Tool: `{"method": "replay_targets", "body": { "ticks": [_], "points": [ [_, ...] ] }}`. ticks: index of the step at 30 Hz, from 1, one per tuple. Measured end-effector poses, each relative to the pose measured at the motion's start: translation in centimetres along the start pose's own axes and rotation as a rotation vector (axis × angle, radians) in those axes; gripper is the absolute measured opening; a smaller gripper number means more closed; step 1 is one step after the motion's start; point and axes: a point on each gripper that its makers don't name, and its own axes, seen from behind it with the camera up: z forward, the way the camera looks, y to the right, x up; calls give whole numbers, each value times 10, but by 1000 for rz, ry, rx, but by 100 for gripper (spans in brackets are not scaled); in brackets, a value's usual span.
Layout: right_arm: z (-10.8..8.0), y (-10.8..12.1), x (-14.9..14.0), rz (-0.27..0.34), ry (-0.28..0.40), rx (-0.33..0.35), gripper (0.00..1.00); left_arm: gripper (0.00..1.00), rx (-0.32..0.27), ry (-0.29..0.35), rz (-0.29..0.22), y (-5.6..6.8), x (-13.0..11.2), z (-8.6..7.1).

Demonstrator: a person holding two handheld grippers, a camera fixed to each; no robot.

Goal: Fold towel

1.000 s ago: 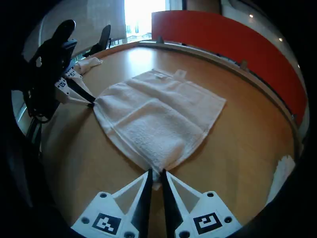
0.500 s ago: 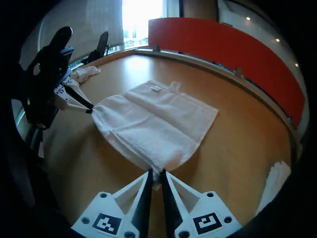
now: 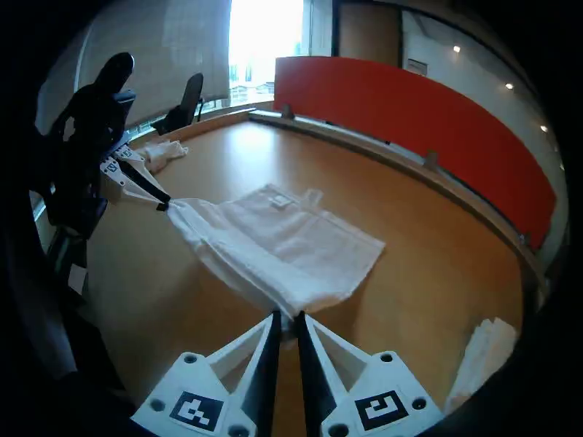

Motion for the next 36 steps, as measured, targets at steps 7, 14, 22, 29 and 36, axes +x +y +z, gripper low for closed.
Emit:
{"method": "replay_targets", "body": {
  "ticks": [7, 14, 22, 29, 36],
  "points": [
    [-17, -1, 12, -14, 9, -4, 16, 16, 1, 16, -5, 4, 14, -22],
    [-31, -6, 22, -21, 20, -3, 16, 16, -4, 28, -13, 8, 22, -39],
    [-44, -7, 24, -9, 24, 0, 16, 16, -15, 35, -29, 15, 27, -53],
    [-48, -9, 25, -7, 22, 2, 16, 16, -15, 35, -20, 17, 27, -55],
    [-47, -8, 25, -9, 14, 6, 16, 16, -15, 43, -33, 15, 30, -54]
  ]
}}
